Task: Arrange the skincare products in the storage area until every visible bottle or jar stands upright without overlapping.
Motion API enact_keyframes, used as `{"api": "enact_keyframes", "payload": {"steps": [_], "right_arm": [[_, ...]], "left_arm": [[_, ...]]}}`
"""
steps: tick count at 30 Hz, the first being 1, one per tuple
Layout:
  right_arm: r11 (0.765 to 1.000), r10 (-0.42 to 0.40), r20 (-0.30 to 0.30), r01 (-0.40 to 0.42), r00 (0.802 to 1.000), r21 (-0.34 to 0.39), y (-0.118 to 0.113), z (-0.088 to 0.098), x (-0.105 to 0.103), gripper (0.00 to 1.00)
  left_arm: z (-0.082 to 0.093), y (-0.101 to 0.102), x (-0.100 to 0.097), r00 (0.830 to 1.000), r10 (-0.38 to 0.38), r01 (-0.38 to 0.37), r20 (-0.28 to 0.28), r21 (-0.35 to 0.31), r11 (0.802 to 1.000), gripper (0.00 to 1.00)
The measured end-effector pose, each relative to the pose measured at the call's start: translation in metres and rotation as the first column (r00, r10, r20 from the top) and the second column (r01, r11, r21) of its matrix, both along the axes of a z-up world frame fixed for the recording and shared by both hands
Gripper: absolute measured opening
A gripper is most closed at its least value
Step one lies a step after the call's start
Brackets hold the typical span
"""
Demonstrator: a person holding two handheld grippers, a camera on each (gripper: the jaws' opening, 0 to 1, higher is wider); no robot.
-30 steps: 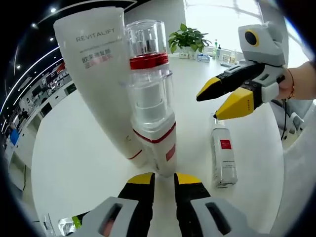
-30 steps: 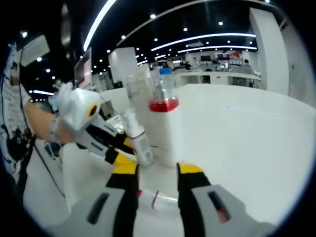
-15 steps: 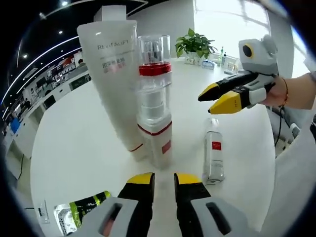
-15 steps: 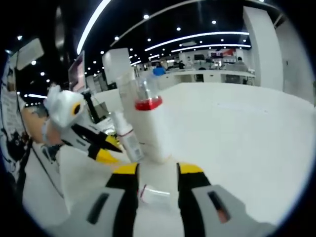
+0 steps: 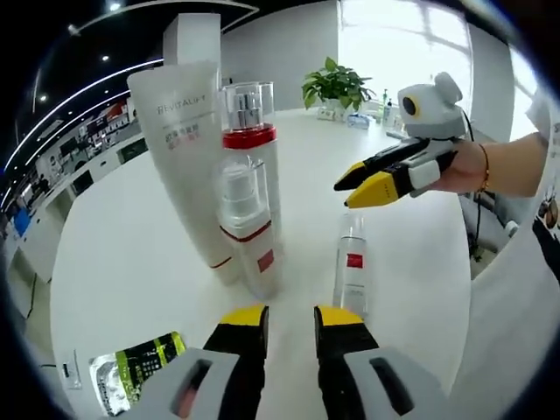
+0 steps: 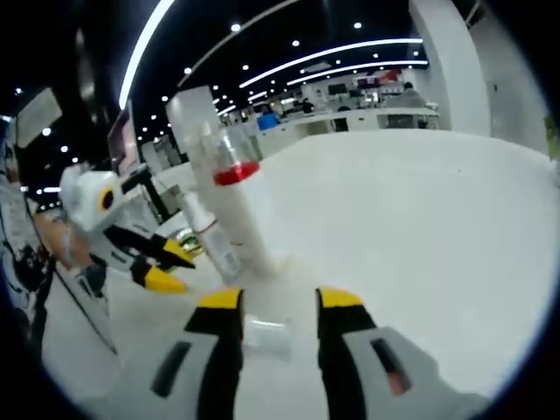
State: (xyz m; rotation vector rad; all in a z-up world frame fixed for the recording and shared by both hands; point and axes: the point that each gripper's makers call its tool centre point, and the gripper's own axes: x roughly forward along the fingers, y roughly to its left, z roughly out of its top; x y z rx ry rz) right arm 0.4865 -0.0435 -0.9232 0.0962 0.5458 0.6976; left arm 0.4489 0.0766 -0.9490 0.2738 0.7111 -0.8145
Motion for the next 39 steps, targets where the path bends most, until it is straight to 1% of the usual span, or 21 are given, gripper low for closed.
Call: {"api": "enact_keyframes", "payload": {"steps": [5, 11, 13, 14, 16, 19, 20, 22, 24, 26, 28, 30, 31, 33, 34, 35, 38, 39], "right_arm": [[1.000, 0.001, -0.005, -0.001, 1.000, -0.011, -0.002, -0.001, -0.003, 0.31], [1.000, -0.021, -0.006, 0.021, 1.000, -0.011, -0.013, -0.001, -0.005, 0.31], [1.000, -0.026, -0.011, 0.025, 1.000, -0.009, -0.016, -0.003, -0.007, 0.31], [1.000, -0.025, -0.016, 0.025, 1.000, -0.009, -0.017, -0.005, -0.008, 0.31], [1.000, -0.022, -0.034, 0.021, 0.999, -0.011, -0.019, -0.010, -0.011, 0.31], [1.000, -0.017, -0.047, 0.017, 0.999, -0.003, -0.019, -0.015, -0.014, 0.31], [1.000, -0.010, -0.052, 0.011, 0.999, 0.010, -0.016, -0.015, -0.016, 0.31], [0.999, 0.015, -0.065, -0.013, 0.998, 0.037, -0.009, -0.015, -0.019, 0.32], [0.999, 0.042, -0.071, -0.040, 0.997, 0.032, -0.003, -0.017, -0.021, 0.32], [0.997, 0.070, -0.081, -0.068, 0.994, 0.029, 0.003, -0.020, -0.025, 0.32], [0.996, 0.089, -0.088, -0.087, 0.992, 0.027, 0.007, -0.022, -0.027, 0.32], [0.994, 0.107, -0.089, -0.105, 0.990, 0.024, 0.010, -0.022, -0.030, 0.32], [0.994, 0.111, -0.089, -0.110, 0.990, 0.021, 0.011, -0.023, -0.031, 0.31], [0.992, 0.123, -0.096, -0.121, 0.988, 0.023, 0.012, -0.024, -0.033, 0.31], [0.992, 0.126, -0.097, -0.124, 0.987, 0.023, 0.013, -0.024, -0.034, 0.31], [0.991, 0.133, -0.099, -0.132, 0.986, 0.021, 0.014, -0.025, -0.036, 0.31], [0.987, 0.161, -0.109, -0.159, 0.981, 0.028, 0.017, -0.025, -0.041, 0.30], [0.986, 0.169, -0.114, -0.166, 0.979, 0.032, 0.018, -0.025, -0.043, 0.28]], "left_arm": [[0.003, 0.000, -0.001, 1.000, 0.008, -0.008, 0.007, -0.010, 1.000, 0.22], [0.005, -0.003, -0.007, 1.000, 0.001, -0.001, 0.003, -0.024, 1.000, 0.23], [0.005, -0.005, -0.009, 1.000, 0.008, -0.009, -0.010, -0.050, 0.999, 0.23], [0.004, -0.007, -0.011, 1.000, 0.012, -0.014, -0.026, -0.064, 0.998, 0.24], [0.003, -0.009, -0.013, 0.999, 0.007, -0.010, -0.036, -0.068, 0.998, 0.24], [0.001, -0.015, -0.017, 0.999, -0.019, 0.017, -0.038, -0.066, 0.998, 0.25], [0.001, -0.018, -0.018, 0.999, -0.032, 0.029, -0.042, -0.071, 0.997, 0.26], [0.003, -0.025, -0.020, 0.997, -0.054, 0.050, -0.048, -0.084, 0.995, 0.27], [0.003, -0.031, -0.021, 0.996, -0.073, 0.069, -0.047, -0.086, 0.994, 0.28], [0.002, -0.036, -0.022, 0.994, -0.096, 0.093, -0.044, -0.074, 0.993, 0.28], [-0.003, -0.041, -0.023, 0.990, -0.134, 0.132, -0.037, -0.039, 0.990, 0.29], [-0.006, -0.043, -0.024, 0.988, -0.148, 0.147, -0.037, -0.029, 0.989, 0.30], [-0.009, -0.045, -0.024, 0.987, -0.152, 0.151, -0.047, -0.027, 0.988, 0.31], [-0.013, -0.044, -0.026, 0.986, -0.149, 0.148, -0.074, -0.026, 0.989, 0.31], [-0.015, -0.044, -0.026, 0.986, -0.148, 0.146, -0.078, -0.021, 0.989, 0.31], [-0.017, -0.043, -0.027, 0.986, -0.148, 0.148, -0.077, -0.013, 0.989, 0.30], [-0.024, -0.035, -0.028, 0.985, -0.161, 0.165, -0.065, 0.045, 0.985, 0.25], [-0.025, -0.034, -0.029, 0.984, -0.164, 0.168, -0.065, 0.047, 0.985, 0.25]]}}
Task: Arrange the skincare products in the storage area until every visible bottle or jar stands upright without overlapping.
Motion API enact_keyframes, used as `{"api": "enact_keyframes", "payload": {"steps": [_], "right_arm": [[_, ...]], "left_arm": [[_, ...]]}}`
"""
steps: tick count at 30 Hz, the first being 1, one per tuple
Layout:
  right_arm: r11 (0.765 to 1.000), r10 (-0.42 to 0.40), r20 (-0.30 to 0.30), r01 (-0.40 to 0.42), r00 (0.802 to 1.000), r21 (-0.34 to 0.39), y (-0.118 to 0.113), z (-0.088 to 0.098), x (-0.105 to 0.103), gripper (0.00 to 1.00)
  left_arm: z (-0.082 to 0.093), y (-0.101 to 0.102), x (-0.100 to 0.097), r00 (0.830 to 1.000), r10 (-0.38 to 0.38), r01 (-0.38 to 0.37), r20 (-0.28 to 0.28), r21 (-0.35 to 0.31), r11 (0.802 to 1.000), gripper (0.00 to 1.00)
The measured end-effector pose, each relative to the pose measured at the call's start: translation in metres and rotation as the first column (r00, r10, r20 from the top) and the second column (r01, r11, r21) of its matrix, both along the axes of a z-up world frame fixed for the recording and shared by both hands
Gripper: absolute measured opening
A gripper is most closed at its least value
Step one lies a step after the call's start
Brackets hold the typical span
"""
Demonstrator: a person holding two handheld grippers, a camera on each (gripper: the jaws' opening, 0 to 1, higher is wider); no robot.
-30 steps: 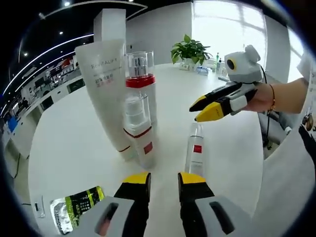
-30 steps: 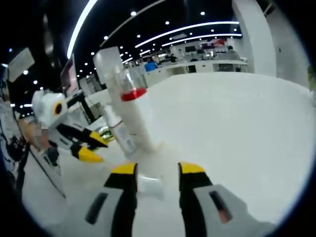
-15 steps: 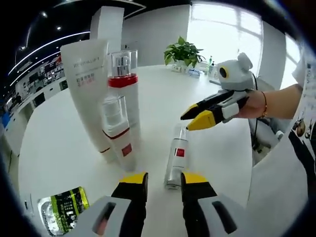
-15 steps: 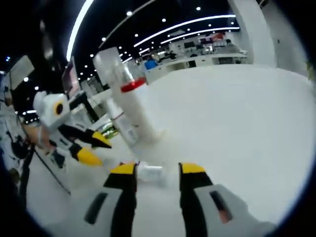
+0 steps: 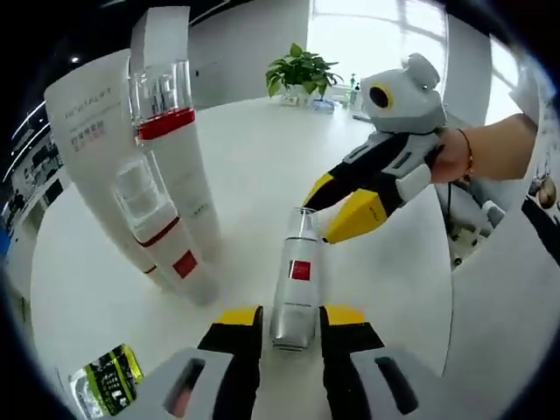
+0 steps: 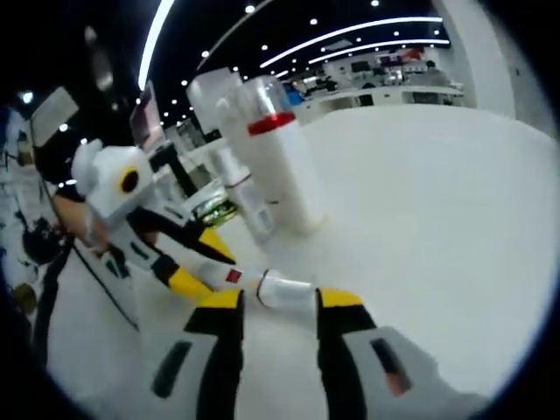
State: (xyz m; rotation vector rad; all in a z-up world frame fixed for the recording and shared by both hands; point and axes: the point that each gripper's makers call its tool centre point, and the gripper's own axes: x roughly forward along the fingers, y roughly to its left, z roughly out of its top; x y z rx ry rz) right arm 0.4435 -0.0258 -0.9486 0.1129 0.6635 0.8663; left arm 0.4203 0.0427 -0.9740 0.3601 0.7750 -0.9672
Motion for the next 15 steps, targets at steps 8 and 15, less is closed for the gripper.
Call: {"api": "enact_keyframes", "payload": {"steps": [8, 15], "right_arm": [[0.998, 0.055, -0.013, -0.054, 0.998, 0.014, 0.004, 0.000, -0.008, 0.25], [0.985, 0.163, 0.034, -0.161, 0.986, -0.055, 0.013, -0.005, -0.017, 0.30]], "left_arm": [[-0.001, 0.009, -0.011, 0.997, -0.080, 0.080, 0.013, 0.014, 0.997, 0.21], [-0.002, 0.013, -0.021, 0.981, -0.195, 0.194, 0.019, 0.027, 0.981, 0.20]]}}
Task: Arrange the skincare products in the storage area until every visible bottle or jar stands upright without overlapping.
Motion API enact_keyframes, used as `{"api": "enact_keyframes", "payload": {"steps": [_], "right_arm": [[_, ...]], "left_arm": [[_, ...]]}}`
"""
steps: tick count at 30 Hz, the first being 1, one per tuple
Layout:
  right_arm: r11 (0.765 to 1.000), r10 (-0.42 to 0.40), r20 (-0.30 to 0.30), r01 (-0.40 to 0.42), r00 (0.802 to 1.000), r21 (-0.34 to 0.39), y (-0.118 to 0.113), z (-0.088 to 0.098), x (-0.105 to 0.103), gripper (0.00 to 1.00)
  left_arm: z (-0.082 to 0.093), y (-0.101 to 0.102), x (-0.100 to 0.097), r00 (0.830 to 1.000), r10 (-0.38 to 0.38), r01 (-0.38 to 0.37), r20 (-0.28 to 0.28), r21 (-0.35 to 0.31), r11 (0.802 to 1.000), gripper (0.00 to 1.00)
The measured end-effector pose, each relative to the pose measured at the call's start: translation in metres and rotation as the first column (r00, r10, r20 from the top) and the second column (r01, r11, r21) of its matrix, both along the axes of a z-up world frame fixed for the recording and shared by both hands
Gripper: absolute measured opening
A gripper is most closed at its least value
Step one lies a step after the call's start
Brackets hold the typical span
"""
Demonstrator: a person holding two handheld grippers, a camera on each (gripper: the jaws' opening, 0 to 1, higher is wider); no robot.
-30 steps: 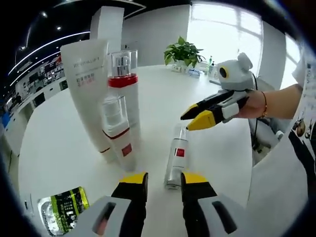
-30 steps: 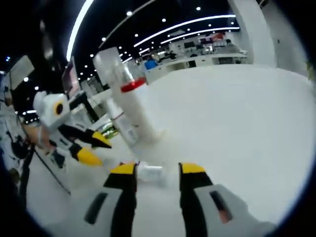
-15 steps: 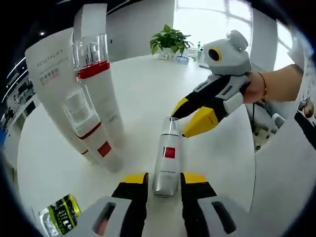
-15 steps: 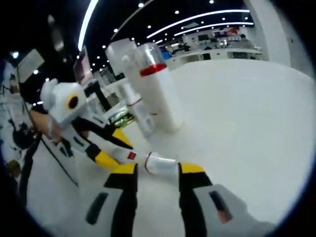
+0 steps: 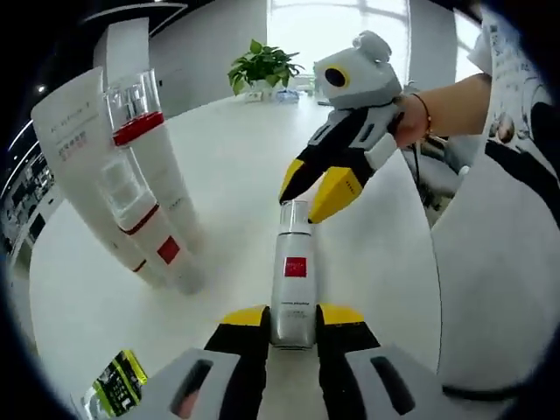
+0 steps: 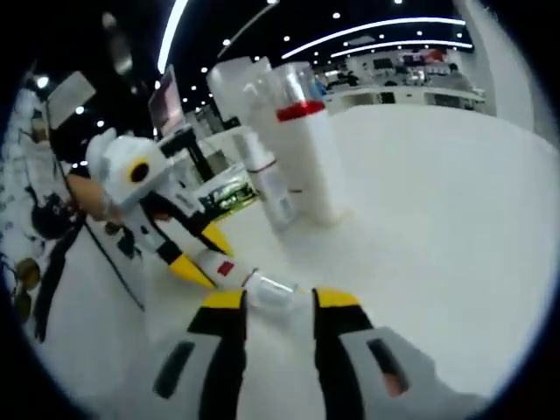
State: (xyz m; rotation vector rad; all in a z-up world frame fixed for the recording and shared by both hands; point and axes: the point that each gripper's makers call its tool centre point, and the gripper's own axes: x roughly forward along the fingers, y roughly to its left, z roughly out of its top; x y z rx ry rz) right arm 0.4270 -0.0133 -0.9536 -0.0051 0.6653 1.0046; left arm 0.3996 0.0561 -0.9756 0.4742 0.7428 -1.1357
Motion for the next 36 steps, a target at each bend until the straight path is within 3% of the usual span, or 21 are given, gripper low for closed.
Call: {"api": "enact_keyframes", "payload": {"steps": [7, 10, 18, 31, 36], "right_arm": [[0.980, 0.169, 0.045, -0.163, 0.985, -0.118, 0.012, -0.014, -0.019, 0.32], [0.971, 0.198, 0.078, -0.184, 0.977, -0.155, 0.013, -0.016, -0.019, 0.28], [0.958, 0.231, 0.087, -0.210, 0.969, -0.197, 0.014, -0.014, -0.021, 0.22], [0.962, 0.248, 0.163, -0.223, 0.955, -0.157, 0.024, 0.031, -0.010, 0.22], [0.967, 0.251, 0.198, -0.235, 0.948, -0.099, 0.036, 0.053, -0.011, 0.22]], "left_arm": [[0.000, 0.008, -0.008, 0.995, -0.103, 0.103, -0.002, 0.028, 0.994, 0.20], [0.000, 0.009, -0.013, 0.992, -0.125, 0.125, -0.017, 0.016, 0.992, 0.20], [0.001, 0.012, -0.014, 0.995, -0.103, 0.102, -0.010, -0.015, 0.995, 0.20], [0.003, 0.015, -0.006, 1.000, -0.011, 0.012, 0.014, -0.074, 0.997, 0.19], [0.002, 0.016, -0.006, 1.000, 0.005, -0.005, 0.007, -0.097, 0.995, 0.19]]}}
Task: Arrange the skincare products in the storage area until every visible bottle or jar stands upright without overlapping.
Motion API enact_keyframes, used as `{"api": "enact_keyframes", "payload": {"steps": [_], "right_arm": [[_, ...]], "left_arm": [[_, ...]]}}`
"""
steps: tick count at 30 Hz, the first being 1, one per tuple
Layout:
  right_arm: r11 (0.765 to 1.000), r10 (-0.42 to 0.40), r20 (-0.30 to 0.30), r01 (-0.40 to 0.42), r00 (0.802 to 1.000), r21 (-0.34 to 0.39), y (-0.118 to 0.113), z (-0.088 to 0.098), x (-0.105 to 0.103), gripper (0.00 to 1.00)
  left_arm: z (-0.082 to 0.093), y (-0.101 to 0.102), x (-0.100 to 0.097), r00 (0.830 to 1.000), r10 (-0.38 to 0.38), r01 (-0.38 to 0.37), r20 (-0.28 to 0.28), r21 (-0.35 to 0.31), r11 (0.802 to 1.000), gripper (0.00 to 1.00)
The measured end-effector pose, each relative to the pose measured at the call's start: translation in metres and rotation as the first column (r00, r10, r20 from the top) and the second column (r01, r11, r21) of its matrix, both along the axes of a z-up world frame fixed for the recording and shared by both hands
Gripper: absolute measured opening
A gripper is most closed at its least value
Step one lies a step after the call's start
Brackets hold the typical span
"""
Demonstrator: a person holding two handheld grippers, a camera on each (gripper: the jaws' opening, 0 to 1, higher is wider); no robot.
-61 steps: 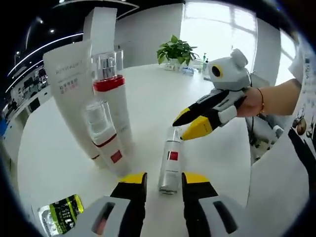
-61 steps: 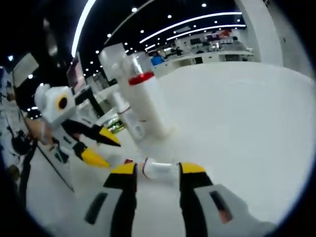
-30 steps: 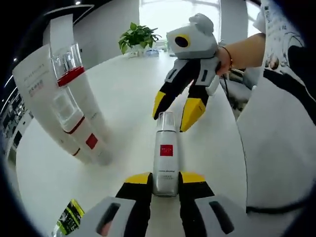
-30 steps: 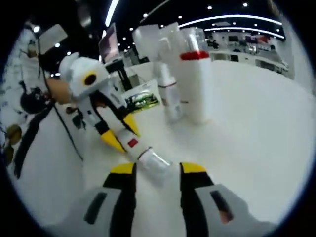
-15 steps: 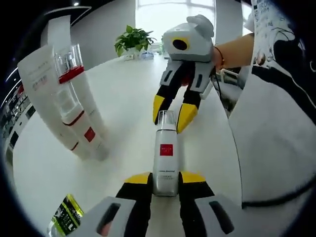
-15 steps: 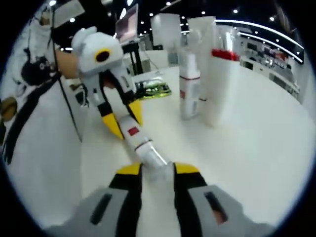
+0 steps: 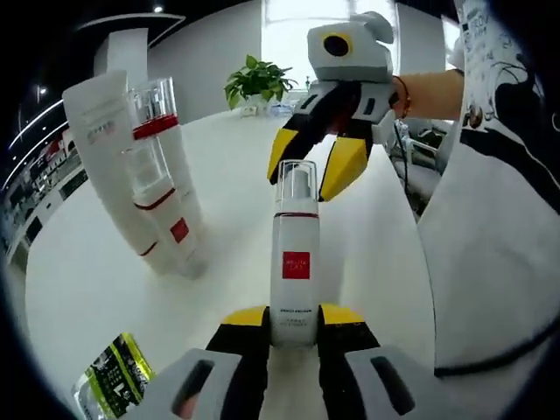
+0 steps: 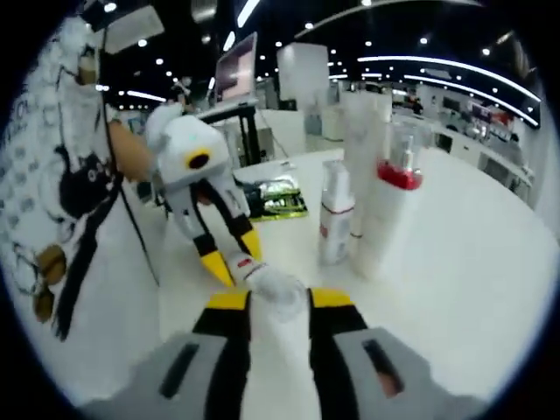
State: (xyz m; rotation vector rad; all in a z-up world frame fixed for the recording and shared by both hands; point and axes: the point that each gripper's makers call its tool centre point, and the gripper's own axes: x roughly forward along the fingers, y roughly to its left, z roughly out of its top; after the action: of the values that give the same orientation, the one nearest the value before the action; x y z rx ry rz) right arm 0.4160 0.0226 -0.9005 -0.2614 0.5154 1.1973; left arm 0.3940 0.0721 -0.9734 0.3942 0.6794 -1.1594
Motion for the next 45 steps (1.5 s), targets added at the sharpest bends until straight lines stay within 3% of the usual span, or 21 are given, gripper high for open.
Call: {"api": "enact_keyframes", "payload": {"steps": [5, 7, 11, 20, 34, 37, 39, 42, 45], "right_arm": [[0.992, 0.017, -0.004, -0.016, 1.000, 0.128, 0.022, 0.032, -0.002, 0.20], [0.995, 0.042, 0.051, -0.047, 0.998, 0.092, 0.029, 0.034, -0.003, 0.20], [0.992, 0.071, 0.061, -0.077, 0.996, 0.100, 0.044, 0.041, -0.009, 0.19], [0.980, 0.178, 0.148, -0.189, 0.973, 0.059, 0.074, 0.045, -0.029, 0.19], [0.983, 0.160, 0.115, -0.169, 0.980, 0.073, 0.072, 0.040, -0.025, 0.20], [0.987, 0.129, 0.110, -0.139, 0.985, 0.085, 0.071, 0.039, -0.023, 0.20], [0.994, 0.043, 0.086, -0.051, 0.995, 0.098, 0.067, 0.036, -0.017, 0.22], [0.989, -0.087, 0.127, 0.070, 0.988, 0.132, 0.061, 0.037, -0.005, 0.30], [0.969, -0.197, 0.077, 0.182, 0.977, 0.169, 0.052, 0.032, 0.000, 0.34]], "left_arm": [[-0.001, -0.002, -0.001, 1.000, 0.008, -0.008, 0.007, -0.010, 1.000, 0.19], [-0.001, -0.002, -0.001, 1.000, 0.022, -0.022, -0.002, -0.026, 0.999, 0.19], [-0.002, 0.000, -0.002, 1.000, 0.030, -0.030, 0.001, -0.031, 0.999, 0.19], [-0.007, -0.004, -0.006, 1.000, 0.029, -0.029, 0.004, -0.034, 0.999, 0.19], [-0.007, -0.002, -0.005, 0.999, 0.042, -0.042, 0.012, -0.062, 0.997, 0.19], [-0.006, -0.002, -0.004, 0.998, 0.069, -0.067, 0.015, -0.077, 0.995, 0.19], [-0.006, -0.003, -0.001, 0.993, 0.117, -0.116, 0.009, -0.099, 0.988, 0.19], [-0.006, -0.002, 0.005, 0.985, 0.171, -0.168, 0.018, -0.110, 0.980, 0.19], [-0.004, -0.005, 0.009, 0.980, 0.194, -0.189, 0.034, -0.115, 0.975, 0.19]]}}
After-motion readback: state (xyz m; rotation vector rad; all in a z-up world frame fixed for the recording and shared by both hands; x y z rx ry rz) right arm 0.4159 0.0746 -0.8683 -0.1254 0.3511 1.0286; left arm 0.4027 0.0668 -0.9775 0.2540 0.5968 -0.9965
